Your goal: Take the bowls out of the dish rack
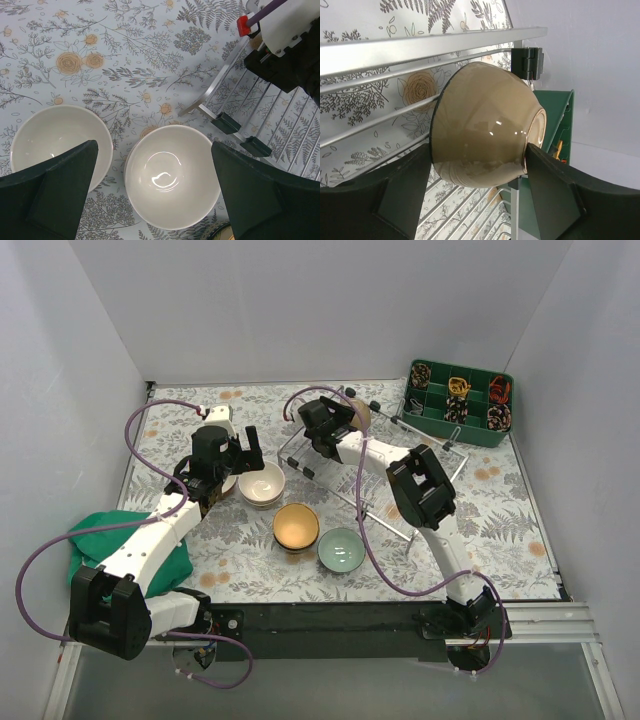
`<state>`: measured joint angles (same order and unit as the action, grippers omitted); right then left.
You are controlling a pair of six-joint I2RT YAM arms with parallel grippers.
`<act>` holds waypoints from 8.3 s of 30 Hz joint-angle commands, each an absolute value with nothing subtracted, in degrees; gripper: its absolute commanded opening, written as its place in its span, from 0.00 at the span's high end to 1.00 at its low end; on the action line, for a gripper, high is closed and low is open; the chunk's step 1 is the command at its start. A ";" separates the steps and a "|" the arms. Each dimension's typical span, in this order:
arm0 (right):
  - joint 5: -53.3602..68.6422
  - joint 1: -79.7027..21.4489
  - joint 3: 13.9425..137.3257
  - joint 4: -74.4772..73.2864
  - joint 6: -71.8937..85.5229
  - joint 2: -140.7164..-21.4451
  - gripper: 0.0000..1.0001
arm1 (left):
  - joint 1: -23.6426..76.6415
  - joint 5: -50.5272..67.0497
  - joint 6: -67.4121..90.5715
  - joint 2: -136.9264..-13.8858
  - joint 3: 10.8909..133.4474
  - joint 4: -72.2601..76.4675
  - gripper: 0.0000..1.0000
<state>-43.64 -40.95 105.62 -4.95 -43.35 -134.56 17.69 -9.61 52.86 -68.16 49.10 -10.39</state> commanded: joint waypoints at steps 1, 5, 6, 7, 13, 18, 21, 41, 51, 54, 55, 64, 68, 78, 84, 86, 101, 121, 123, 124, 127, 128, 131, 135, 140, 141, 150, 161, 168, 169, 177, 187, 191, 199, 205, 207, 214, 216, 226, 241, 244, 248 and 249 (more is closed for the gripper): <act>-46.31 -39.99 103.45 -8.36 -43.06 -129.20 0.48 | 17.31 -9.32 52.29 -66.53 49.39 -10.99 0.02; -47.28 -40.52 103.18 -8.09 -43.94 -127.36 0.54 | 17.31 -9.58 52.29 -66.18 49.31 -10.99 0.02; -47.11 -40.87 103.01 -8.09 -43.95 -126.40 0.57 | 17.31 -9.58 52.29 -66.09 49.31 -10.99 0.02; -47.20 -40.96 102.92 -8.09 -43.95 -125.86 0.59 | 17.31 -9.58 52.21 -66.09 49.31 -10.99 0.02; -47.20 -41.75 100.82 -8.26 -43.16 -121.73 0.68 | 17.31 -9.84 52.21 -65.83 49.22 -10.99 0.02; -44.40 -41.92 99.85 -13.08 -37.10 -117.52 0.73 | 17.31 -9.76 52.29 -65.66 49.22 -10.99 0.02; -41.59 -41.92 99.14 -17.29 -31.83 -114.62 0.73 | 17.31 -9.76 52.38 -65.65 49.22 -10.90 0.02; -14.60 -35.79 80.26 -21.01 -1.96 -88.97 0.73 | 17.31 -0.28 52.38 -64.07 48.17 -7.57 0.02; 4.81 -26.64 66.89 -11.34 8.69 -76.91 0.74 | 18.98 18.27 58.79 -65.56 45.70 3.07 0.02; 8.78 -24.70 64.87 -9.59 10.54 -74.89 0.73 | 22.58 20.56 60.91 -69.15 46.58 5.53 0.02; 9.83 -24.26 64.25 -8.88 11.94 -73.66 0.73 | 25.29 20.48 60.82 -70.04 46.93 6.76 0.02; 19.07 -21.36 58.28 -0.53 18.89 -67.59 0.74 | 33.13 17.31 63.45 -79.79 48.87 19.23 0.02; 22.84 -20.92 56.52 3.33 23.01 -66.45 0.73 | 33.92 17.66 64.34 -83.74 49.39 24.51 0.02; 29.88 -20.30 52.39 11.68 31.81 -65.39 0.73 | 34.54 17.67 66.00 -89.91 50.27 31.81 0.02; 32.87 -20.30 49.75 16.34 35.86 -65.04 0.73 | 34.80 18.54 69.17 -91.84 50.45 35.33 0.14; 33.05 -20.21 49.22 16.78 36.38 -64.78 0.73 | 34.72 18.98 69.96 -92.37 50.45 35.77 0.19; 34.10 -20.04 45.88 18.37 36.65 -62.32 0.47 | 35.16 15.21 70.67 -86.05 47.46 33.23 1.00; 24.53 -19.95 44.21 1.51 19.08 -54.14 0.06 | 34.81 -10.89 68.55 -67.76 61.60 -30.12 1.00; 23.82 -19.95 43.86 0.88 17.85 -53.09 0.06 | 34.28 -12.12 69.34 -68.02 63.36 -38.27 1.00; 23.38 -19.95 43.25 0.44 17.49 -52.82 0.06 | 33.93 -13.52 70.56 -68.29 64.50 -40.84 1.00; 22.59 -20.30 42.45 0.18 16.27 -51.77 0.06 | 30.77 -15.64 74.25 -68.20 64.87 -48.59 1.00; 22.24 -20.48 42.19 0.09 15.91 -51.59 0.06 | 28.41 -15.30 74.53 -67.68 64.34 -49.30 1.00; 20.75 -21.35 42.10 -1.39 14.24 -50.80 0.06 | 21.83 -11.96 75.06 -64.00 62.41 -49.13 1.00; 19.34 -23.20 42.10 -2.55 12.66 -50.10 0.06 | 15.04 -9.84 72.87 -63.10 63.63 -50.00 1.00; 18.28 -24.34 41.92 -3.60 11.34 -48.96 0.06 | 10.11 -9.06 72.42 -63.37 63.20 -51.50 1.00; 18.28 -24.61 41.75 -3.78 11.25 -48.78 0.06 | 9.50 -8.79 73.55 -63.02 62.50 -51.59 1.00; 16.96 -27.15 40.87 -4.48 9.32 -47.11 0.06 | 3.43 -10.81 82.61 -53.81 53.01 -53.09 1.00; 15.64 -28.74 40.87 -4.83 8.09 -46.67 0.06 | 3.25 -5.10 93.25 -47.73 37.10 -48.35 1.00; 14.77 -28.74 40.96 -5.54 8.00 -46.58 0.06 | 3.25 -5.90 93.43 -47.99 34.02 -44.74 0.85; 14.77 -28.83 41.04 -5.62 8.00 -46.67 0.06 | 3.25 -5.28 93.34 -48.16 33.75 -43.52 0.82; 12.83 -28.74 41.84 -7.12 8.09 -46.23 0.06 | 3.25 -1.67 92.99 -48.70 32.17 -41.05 0.71; 7.92 -28.74 43.59 -9.93 8.35 -44.13 0.06 | 3.25 -4.13 90.71 -39.30 37.07 -48.33 0.14; 2.91 -28.74 44.21 -11.69 8.70 -41.67 0.05 | 3.25 -5.80 86.59 -34.81 42.43 -50.45 0.02; -16.24 -28.74 43.77 -17.39 7.21 -31.48 0.04 | 4.30 -7.90 74.89 -25.32 54.75 -52.29 0.02; -23.99 -28.74 39.39 -18.46 4.84 -21.63 0.04 | 4.75 -13.96 69.01 -14.43 58.36 -52.91 0.02; -25.40 -28.74 38.06 -18.11 4.57 -18.65 0.03 | 4.75 -14.94 67.16 -11.44 58.10 -52.56 0.02; -26.54 -28.83 31.21 -15.30 3.69 -11.17 0.02 | 4.75 -15.73 65.04 -0.27 56.87 -50.45 0.02; -26.63 -28.74 29.45 -13.72 3.60 -8.28 0.01 | 4.75 -16.00 65.04 3.24 56.43 -50.10 0.02; -22.95 -28.74 25.84 -11.25 3.34 -6.94 0.01 | 4.75 -16.70 61.35 5.89 56.43 -48.43 0.02; -25.49 -28.74 23.03 -9.67 3.25 -0.97 0.02 | 4.75 -19.07 62.23 5.89 55.02 -47.29 0.02; -25.66 -28.74 22.85 -9.41 3.25 -0.70 0.01 | 4.75 -18.55 61.70 5.89 54.58 -46.41 0.02; -25.22 -28.74 22.76 -9.40 3.25 -0.79 0.01 | 4.75 -18.19 61.52 5.80 54.32 -46.05 0.02; -25.31 -28.74 22.68 -9.32 3.25 -0.79 0.01 | 4.75 -18.28 61.52 5.89 54.32 -45.97 0.02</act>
<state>-24.32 -28.58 23.42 -12.99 4.01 -1.41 4.69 -18.24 62.63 -0.01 54.61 -47.31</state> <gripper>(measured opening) 0.984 0.982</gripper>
